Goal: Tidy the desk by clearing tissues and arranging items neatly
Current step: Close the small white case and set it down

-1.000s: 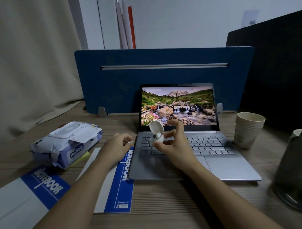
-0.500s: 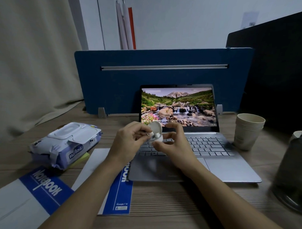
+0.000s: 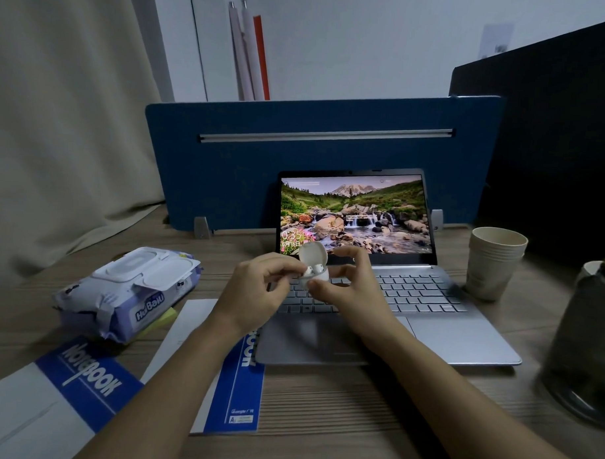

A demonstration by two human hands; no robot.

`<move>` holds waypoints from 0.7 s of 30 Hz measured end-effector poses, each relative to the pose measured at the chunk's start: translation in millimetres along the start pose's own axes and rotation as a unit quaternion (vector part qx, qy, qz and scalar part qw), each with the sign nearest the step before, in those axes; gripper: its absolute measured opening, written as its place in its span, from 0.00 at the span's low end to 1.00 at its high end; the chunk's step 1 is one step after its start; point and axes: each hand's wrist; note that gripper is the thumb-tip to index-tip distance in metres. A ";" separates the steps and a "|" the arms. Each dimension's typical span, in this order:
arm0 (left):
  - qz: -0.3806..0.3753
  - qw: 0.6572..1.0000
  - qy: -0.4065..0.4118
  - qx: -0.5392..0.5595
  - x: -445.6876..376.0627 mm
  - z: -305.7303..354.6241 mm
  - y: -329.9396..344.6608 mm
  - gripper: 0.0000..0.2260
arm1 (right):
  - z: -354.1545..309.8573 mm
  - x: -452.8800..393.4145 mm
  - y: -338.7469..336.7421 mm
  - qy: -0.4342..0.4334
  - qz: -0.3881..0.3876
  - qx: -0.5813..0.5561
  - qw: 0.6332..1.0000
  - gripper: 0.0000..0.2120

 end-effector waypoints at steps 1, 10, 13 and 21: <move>0.011 1.000 -0.007 0.004 -0.3 0.2 0.0 0.13 | -0.1 -0.1 0.1 0.001 -0.001 0.001 1.000 0.29; -0.028 0.966 -0.179 0.186 -0.2 -8.1 3.4 0.19 | -0.3 2.2 2.8 0.017 -0.066 -0.002 0.998 0.28; -0.020 0.959 -0.167 0.227 -0.9 -5.7 3.3 0.18 | 0.2 1.5 1.3 0.020 -0.050 -0.008 0.998 0.27; -0.089 0.964 -0.168 0.183 1.3 -6.0 3.0 0.12 | 1.0 0.3 1.3 0.027 -0.031 -0.023 0.999 0.26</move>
Point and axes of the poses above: each hand's wrist, its own x-axis away from the middle knuckle, its own y-axis out of the palm, z = x × y, and after that the axes turned 6 degrees about -x, right-handed
